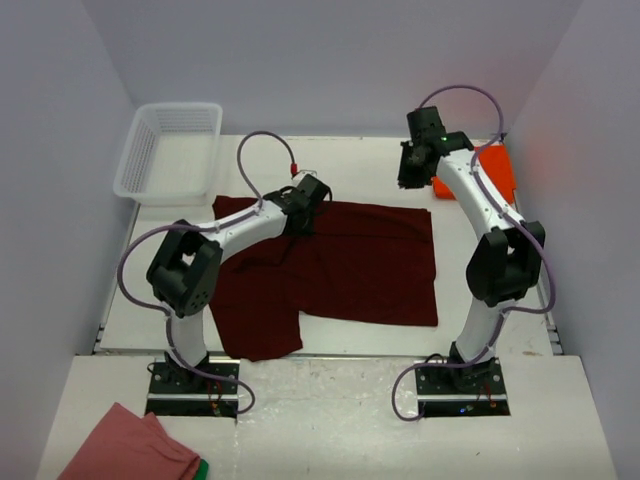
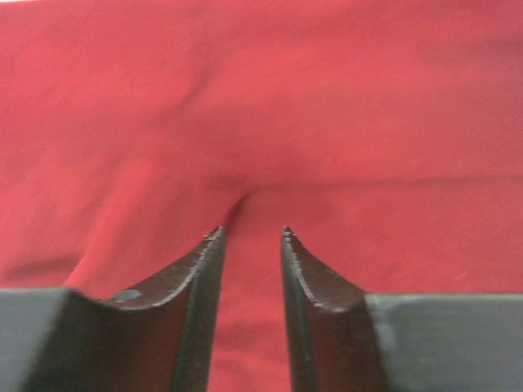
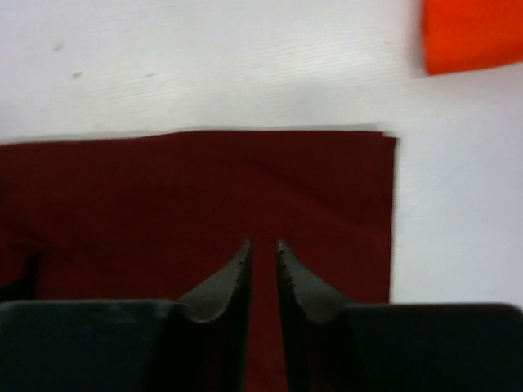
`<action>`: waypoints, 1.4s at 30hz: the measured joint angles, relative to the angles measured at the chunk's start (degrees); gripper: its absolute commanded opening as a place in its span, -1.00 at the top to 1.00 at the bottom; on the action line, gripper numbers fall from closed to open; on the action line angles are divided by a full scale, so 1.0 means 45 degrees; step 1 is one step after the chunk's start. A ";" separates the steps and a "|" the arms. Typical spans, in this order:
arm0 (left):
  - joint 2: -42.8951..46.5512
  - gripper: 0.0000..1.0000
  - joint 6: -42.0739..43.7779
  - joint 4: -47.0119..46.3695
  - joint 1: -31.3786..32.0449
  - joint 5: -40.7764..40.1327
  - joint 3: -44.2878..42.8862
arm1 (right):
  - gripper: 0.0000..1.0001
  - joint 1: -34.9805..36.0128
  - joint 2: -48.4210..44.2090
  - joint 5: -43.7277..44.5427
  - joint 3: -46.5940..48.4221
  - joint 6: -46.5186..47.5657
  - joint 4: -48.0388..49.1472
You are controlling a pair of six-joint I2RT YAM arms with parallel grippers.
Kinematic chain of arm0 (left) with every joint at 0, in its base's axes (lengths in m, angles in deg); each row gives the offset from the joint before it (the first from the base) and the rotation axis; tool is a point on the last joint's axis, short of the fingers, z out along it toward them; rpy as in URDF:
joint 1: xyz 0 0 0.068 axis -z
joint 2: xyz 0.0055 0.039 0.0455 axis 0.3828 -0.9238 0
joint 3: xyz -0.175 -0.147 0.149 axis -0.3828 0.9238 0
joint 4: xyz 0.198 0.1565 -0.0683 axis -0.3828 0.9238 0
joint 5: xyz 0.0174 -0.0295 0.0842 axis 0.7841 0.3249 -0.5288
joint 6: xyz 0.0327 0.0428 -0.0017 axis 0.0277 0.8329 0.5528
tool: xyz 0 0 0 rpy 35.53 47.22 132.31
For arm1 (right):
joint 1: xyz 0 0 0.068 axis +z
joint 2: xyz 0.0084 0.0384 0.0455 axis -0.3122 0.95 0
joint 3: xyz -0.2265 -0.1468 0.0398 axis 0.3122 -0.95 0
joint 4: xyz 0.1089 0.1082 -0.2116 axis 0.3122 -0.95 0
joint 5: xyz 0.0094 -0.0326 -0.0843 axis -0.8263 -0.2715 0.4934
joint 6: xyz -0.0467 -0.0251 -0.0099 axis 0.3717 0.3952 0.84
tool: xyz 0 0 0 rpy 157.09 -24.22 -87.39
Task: Fold and stack the t-shirts
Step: Fold the flattened tshirt in 1/3 of the way
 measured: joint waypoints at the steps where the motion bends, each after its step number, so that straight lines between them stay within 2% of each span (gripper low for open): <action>1: 0.0432 0.24 -0.0267 -0.0015 -0.0068 -0.0296 0.0491 | 0.94 0.0403 -0.0418 -0.0199 -0.0471 -0.0034 0.0306; 2: 0.0962 0.24 -0.0495 0.0019 -0.0194 -0.0505 0.1083 | 1.00 0.0860 -0.0801 -0.0544 -0.1020 -0.0117 0.0636; 5: 0.2642 0.38 -0.0928 -0.0219 -0.1069 -0.0180 0.2900 | 1.00 0.2089 -0.1486 -0.1700 -0.2647 -0.0359 0.1399; 7: 0.3594 0.65 -0.0981 -0.0534 -0.2171 0.0345 0.3929 | 1.00 0.2676 -0.1593 -0.2565 -0.3628 -0.0457 0.1812; 8: 0.3808 0.87 -0.0952 -0.0583 -0.2691 0.0452 0.4148 | 1.00 0.2841 -0.1593 -0.2895 -0.4036 -0.0510 0.1948; 9: 0.3857 1.00 -0.0903 -0.0588 -0.3172 0.0491 0.4172 | 1.00 0.2963 -0.1593 -0.3181 -0.4507 -0.0563 0.2093; 11: 0.3662 1.00 -0.0894 -0.0665 -0.3546 0.0554 0.3978 | 1.00 0.3041 -0.1593 -0.3521 -0.5032 -0.0631 0.2181; 18: 0.1977 1.00 -0.0874 -0.0680 -0.3317 0.1112 0.2147 | 1.00 0.3225 -0.1889 -0.3886 -0.6523 -0.0651 0.2739; 24: 0.0340 1.00 -0.0714 -0.0690 -0.3793 0.1370 0.0641 | 1.00 0.3327 -0.2647 -0.4148 -0.7509 -0.0651 0.3002; 33: -0.1729 1.00 -0.0282 -0.0209 -0.4857 0.1545 -0.1224 | 1.00 0.3808 -0.2521 -0.4415 -0.8053 -0.0646 0.3128; 42: -0.3483 1.00 0.0053 0.0214 -0.5255 0.2030 -0.3395 | 1.00 0.4745 -0.1151 -0.4507 -0.8048 -0.0821 0.3036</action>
